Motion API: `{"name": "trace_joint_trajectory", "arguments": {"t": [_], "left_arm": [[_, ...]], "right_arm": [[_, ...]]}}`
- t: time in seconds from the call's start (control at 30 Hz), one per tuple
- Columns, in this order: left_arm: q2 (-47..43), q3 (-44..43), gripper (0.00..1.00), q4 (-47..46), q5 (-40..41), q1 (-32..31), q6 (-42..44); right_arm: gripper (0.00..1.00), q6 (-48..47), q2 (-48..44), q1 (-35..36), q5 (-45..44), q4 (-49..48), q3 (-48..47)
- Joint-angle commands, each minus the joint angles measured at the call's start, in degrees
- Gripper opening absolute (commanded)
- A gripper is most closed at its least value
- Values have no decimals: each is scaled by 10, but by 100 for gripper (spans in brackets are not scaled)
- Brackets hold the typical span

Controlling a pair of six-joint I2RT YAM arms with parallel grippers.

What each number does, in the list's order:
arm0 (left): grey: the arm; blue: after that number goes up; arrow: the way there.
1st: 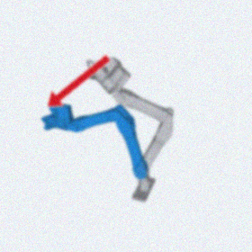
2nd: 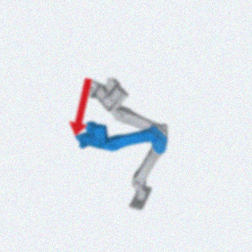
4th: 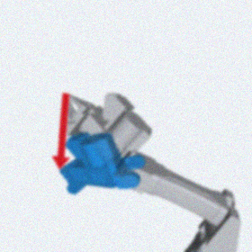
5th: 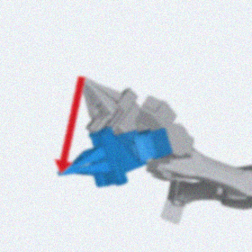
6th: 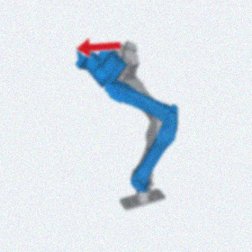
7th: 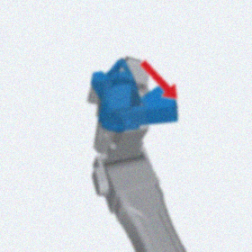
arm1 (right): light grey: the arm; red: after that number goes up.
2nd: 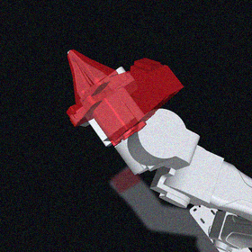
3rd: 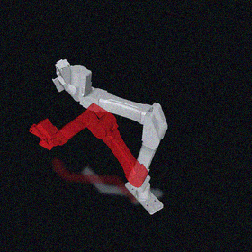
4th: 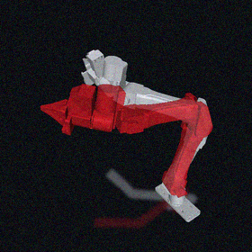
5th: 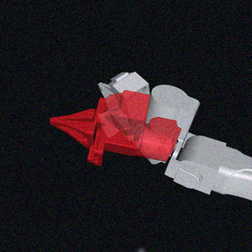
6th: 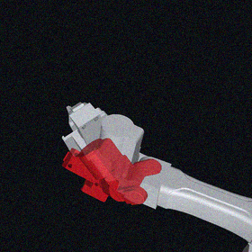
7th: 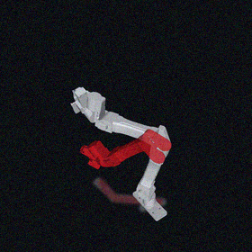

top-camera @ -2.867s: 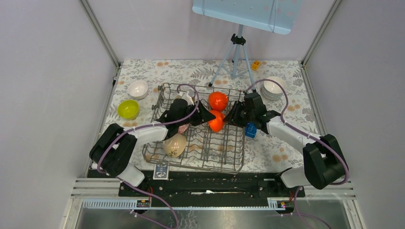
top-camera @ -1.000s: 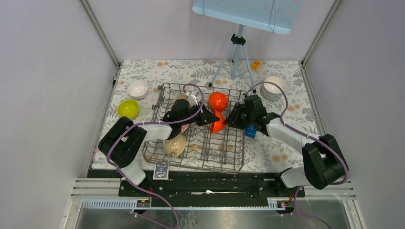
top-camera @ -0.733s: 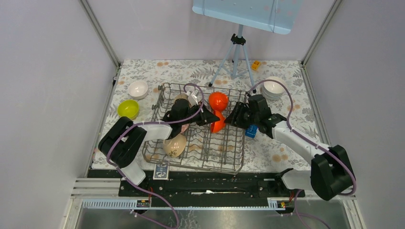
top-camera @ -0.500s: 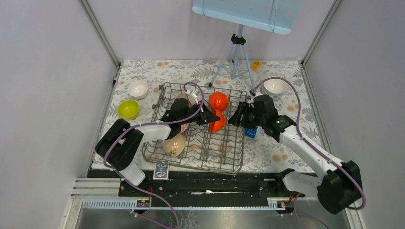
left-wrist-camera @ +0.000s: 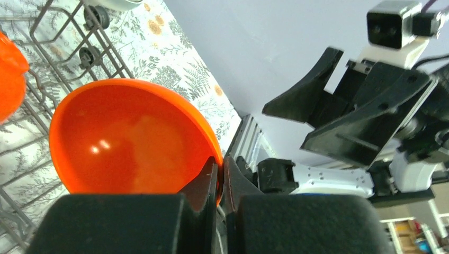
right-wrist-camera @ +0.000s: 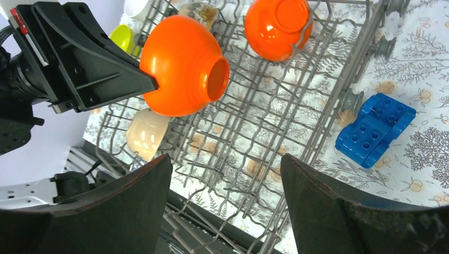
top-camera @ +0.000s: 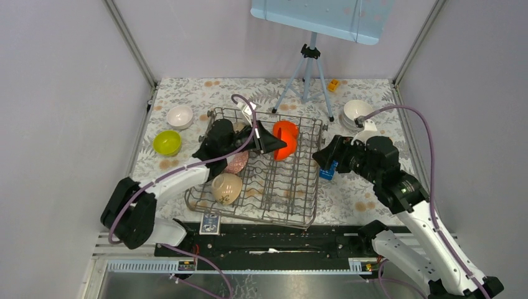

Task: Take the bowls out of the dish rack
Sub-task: Place the bowl at the center of the board.

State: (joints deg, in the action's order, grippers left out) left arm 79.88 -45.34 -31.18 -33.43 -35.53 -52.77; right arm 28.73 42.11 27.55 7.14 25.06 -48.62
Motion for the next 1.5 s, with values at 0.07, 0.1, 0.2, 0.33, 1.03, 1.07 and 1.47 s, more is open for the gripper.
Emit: {"name": "trace_joint_trajectory", "arguments": {"t": [0.07,0.1,0.2,0.33,1.03,1.07,1.47], "left_arm": [[-119,-68,0,150,-46,-7,200],[-139,-79,0,194,-41,-15,251],[-191,-118,0,343,36,-74,416],[-230,-150,0,468,160,-174,560],[-162,-167,0,758,567,-568,900],[-164,-162,0,759,569,-576,908],[-179,-138,0,790,535,-650,934]], "right_arm": [[82,-21,-19,4,22,75,-83],[82,-27,-25,4,21,83,-94],[81,-41,-27,4,20,104,-128],[80,-55,-13,4,27,132,-178],[68,-138,248,175,-14,331,-434],[68,-138,257,193,-29,332,-431],[61,-131,329,363,-159,310,-395]]}}
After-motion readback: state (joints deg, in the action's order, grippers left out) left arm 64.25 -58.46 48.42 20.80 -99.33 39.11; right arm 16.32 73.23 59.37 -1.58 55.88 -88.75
